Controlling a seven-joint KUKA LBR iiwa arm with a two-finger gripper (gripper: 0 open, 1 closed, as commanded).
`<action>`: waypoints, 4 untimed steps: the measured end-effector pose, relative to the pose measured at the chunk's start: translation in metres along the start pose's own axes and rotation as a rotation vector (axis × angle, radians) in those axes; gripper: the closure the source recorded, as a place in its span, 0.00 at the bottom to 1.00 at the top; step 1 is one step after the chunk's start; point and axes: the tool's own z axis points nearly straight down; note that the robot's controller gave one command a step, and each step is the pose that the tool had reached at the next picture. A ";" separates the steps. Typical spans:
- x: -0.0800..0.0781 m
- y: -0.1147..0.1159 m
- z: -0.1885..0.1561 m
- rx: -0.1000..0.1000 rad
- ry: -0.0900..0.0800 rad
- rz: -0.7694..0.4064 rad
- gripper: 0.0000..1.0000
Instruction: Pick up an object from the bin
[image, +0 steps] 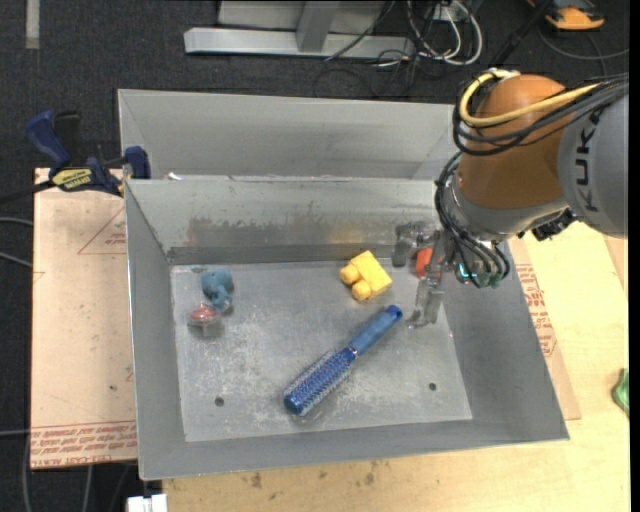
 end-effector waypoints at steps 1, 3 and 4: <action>0.044 0.009 0.136 0.001 -0.008 -0.495 0.00; 0.040 0.032 0.022 0.004 -0.016 -0.537 1.00; 0.045 0.041 -0.014 0.004 -0.012 -0.577 1.00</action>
Offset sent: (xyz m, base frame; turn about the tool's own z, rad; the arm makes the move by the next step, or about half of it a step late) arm -0.0457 0.0078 -0.1348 -0.4966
